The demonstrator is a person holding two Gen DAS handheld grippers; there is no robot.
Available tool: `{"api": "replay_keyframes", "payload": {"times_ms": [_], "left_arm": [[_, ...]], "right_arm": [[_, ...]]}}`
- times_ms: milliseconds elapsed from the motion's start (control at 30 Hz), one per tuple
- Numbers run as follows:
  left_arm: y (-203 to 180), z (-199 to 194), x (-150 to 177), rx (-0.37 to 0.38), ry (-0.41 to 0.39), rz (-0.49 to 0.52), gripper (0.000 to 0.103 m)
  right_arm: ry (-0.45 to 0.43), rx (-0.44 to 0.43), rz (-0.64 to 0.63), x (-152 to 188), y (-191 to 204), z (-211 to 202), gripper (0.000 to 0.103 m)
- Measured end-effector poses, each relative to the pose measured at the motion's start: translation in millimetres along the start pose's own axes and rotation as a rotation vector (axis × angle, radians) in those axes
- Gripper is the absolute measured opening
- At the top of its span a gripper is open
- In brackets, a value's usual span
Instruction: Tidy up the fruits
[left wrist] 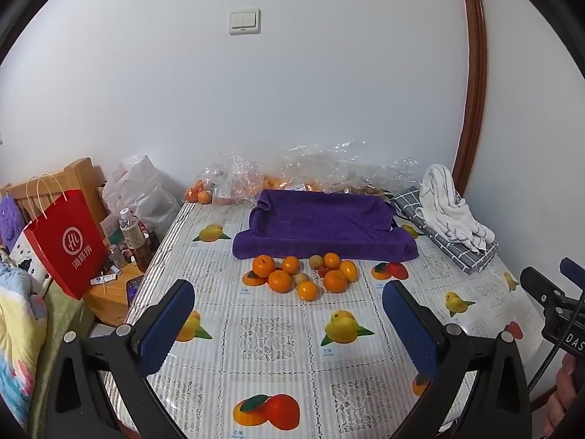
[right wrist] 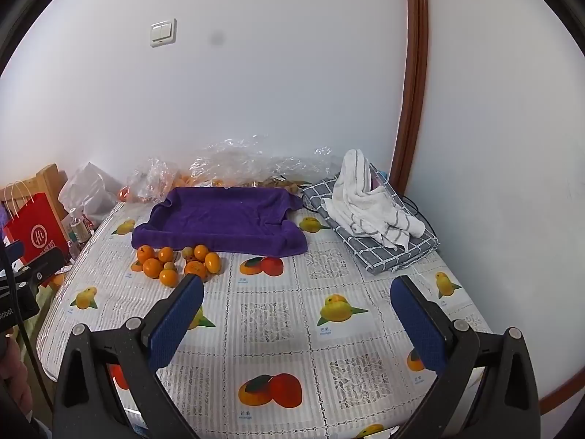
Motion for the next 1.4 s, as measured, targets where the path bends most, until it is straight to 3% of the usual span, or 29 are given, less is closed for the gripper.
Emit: {"api": "replay_keyframes", "payload": {"times_ms": [900, 1400], "left_arm": [[0, -9, -14, -0.001, -0.024, 0.005, 0.103], [5, 2, -2, 0.01, 0.058, 0.013, 0.103]], "right_arm": [[-0.002, -0.005, 0.002, 4, 6, 0, 0.101], [-0.001, 0.002, -0.007, 5, 9, -1, 0.101]]}}
Point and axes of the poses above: each gripper's, at about its wrist camera, not at the fingertips, and z roughly the way its jaws point, y to its left, x to its underside, the point moved 8 cm from there along z, roughly the way its jaws point, and after that the axes turned 5 degrees about -y, right-handed, at the moved point
